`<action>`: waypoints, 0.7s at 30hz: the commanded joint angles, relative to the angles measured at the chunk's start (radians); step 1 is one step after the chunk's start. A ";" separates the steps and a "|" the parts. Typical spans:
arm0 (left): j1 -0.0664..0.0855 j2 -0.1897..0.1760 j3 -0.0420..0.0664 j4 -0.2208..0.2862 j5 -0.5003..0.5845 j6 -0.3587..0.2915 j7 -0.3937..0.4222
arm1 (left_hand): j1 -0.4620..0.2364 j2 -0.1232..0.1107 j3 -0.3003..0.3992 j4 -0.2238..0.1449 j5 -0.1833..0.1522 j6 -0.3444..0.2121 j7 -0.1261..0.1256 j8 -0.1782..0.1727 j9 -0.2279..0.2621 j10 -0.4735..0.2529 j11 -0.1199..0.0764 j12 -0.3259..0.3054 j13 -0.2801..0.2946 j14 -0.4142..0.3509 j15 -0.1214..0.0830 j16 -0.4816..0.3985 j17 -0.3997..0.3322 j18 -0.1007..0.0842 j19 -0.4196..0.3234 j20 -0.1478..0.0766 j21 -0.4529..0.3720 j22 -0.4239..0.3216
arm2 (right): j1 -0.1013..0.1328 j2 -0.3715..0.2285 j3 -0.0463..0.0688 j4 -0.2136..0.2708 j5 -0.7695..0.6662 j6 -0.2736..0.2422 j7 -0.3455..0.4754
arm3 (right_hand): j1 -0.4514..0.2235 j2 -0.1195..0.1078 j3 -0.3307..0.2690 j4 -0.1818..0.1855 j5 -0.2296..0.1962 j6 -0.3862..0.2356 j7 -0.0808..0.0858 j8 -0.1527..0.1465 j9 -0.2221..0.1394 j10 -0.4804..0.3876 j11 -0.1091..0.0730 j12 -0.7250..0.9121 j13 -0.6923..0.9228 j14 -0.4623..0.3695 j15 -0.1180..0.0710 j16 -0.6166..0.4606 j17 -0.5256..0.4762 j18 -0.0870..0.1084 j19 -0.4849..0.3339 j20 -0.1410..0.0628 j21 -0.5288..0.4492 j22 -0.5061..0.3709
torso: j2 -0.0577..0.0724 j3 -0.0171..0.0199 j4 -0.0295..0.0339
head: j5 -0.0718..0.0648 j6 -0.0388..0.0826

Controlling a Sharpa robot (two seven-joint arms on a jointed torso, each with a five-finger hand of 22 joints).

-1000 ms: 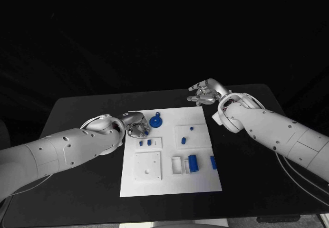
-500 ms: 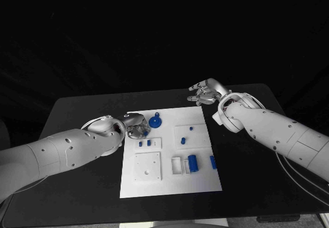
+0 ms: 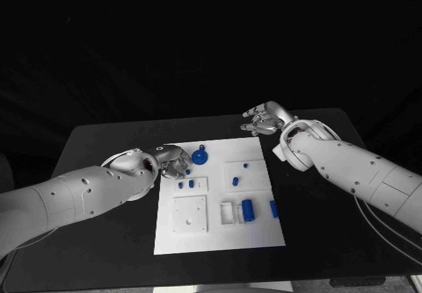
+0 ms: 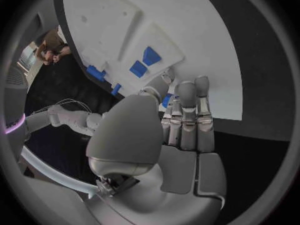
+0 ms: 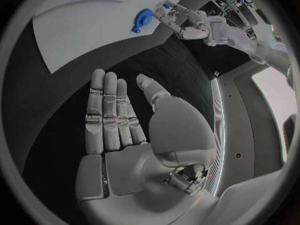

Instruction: Assemble the parts on the task board

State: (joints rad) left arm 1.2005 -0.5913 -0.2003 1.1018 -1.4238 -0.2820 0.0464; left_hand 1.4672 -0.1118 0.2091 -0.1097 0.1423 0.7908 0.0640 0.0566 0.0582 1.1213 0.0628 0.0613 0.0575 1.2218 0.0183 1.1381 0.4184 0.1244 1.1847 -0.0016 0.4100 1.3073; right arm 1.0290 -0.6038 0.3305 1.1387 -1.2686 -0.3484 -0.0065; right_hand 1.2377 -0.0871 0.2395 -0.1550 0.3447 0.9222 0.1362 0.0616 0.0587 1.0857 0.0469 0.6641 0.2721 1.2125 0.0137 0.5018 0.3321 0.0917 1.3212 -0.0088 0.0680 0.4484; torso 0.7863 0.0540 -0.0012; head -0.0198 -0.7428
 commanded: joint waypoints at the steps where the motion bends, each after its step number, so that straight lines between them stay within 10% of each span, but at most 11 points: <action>1: -0.005 0.000 -0.004 -0.011 -0.011 -0.003 -0.031 | 0.018 0.000 -0.016 0.006 -0.005 -0.008 -0.002 -0.004 -0.005 -0.073 0.059 -0.002 0.001 -0.003 0.004 -0.009 -0.005 0.020 0.001 0.007 -0.015 0.016 | 0.000 -0.002 0.000 0.002 0.000 0.011 0.012 | -0.001 -0.003 0.003 -0.007 0.002 -0.008 0.005 -0.003 0.000 -0.015 0.004 -0.023 -0.013 -0.018 0.005 -0.015 -0.008 -0.018 -0.020 0.005 -0.002 -0.007 | 0.000 -0.0002 0.0000 | 0.004 0.003; 8: -0.005 -0.021 -0.001 -0.026 0.005 -0.016 -0.027 | 0.032 0.008 -0.003 -0.004 -0.004 0.049 0.015 -0.001 -0.002 -0.060 0.056 -0.003 0.000 -0.001 0.001 -0.010 -0.008 0.022 0.007 0.003 -0.021 0.023 | -0.002 -0.016 0.000 0.003 0.004 0.081 0.042 | -0.011 0.002 0.046 -0.041 0.007 0.080 0.010 0.000 0.004 0.050 0.036 -0.394 -0.212 -0.026 0.016 -0.025 -0.034 0.001 -0.031 0.014 0.007 -0.024 | 0.000 -0.0002 -0.0004 | 0.012 0.010; 11: -0.005 -0.033 0.003 -0.032 0.029 -0.030 -0.017 | 0.026 0.013 0.036 -0.019 -0.004 0.158 0.036 0.008 0.003 -0.026 0.048 -0.002 0.000 -0.003 -0.005 -0.012 -0.008 0.021 0.001 -0.002 -0.009 0.025 | -0.004 -0.026 0.000 0.006 0.007 0.120 0.056 | -0.009 -0.002 0.064 -0.061 0.009 0.106 0.010 -0.003 0.002 0.048 0.048 -0.512 -0.211 0.021 0.006 0.004 -0.026 0.019 0.014 0.004 0.041 0.003 | -0.001 0.0001 0.0002 | 0.015 0.015; 21: 0.004 -0.087 0.051 -0.047 0.412 -0.085 0.066 | -0.005 0.026 0.110 -0.054 -0.007 0.329 0.056 0.012 0.011 0.124 0.009 0.008 0.001 -0.042 -0.032 -0.140 -0.056 -0.010 -0.080 -0.027 -0.001 0.022 | -0.023 -0.061 -0.001 0.038 -0.148 0.210 0.072 | -0.020 0.001 0.145 -0.116 -0.013 0.187 -0.012 0.000 0.006 0.099 0.032 -0.605 -0.213 0.169 -0.043 0.196 0.120 0.047 0.113 -0.042 0.238 0.203 | -0.001 -0.0002 0.0005 | 0.016 0.043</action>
State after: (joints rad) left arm 1.2007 -0.6749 -0.1511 1.0540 -1.2384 -0.3335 0.0607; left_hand 1.4666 -0.0855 0.3194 -0.1630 0.1424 1.1146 0.1194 0.0724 0.0687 1.2398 0.0740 0.0666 0.0591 1.1855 -0.0138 1.0023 0.3635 0.1160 1.1083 -0.0300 0.4119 1.3079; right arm 1.0088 -0.6632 0.3300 1.1697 -1.3158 -0.2072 0.0403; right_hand 1.2261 -0.0853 0.3799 -0.2699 0.3356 1.1038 0.1232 0.0616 0.0639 1.1764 0.0782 0.0615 0.0600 1.3740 -0.0288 0.6869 0.4439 0.1300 1.4279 -0.0498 0.2958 0.6402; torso 0.7851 0.0538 -0.0012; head -0.0042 -0.7061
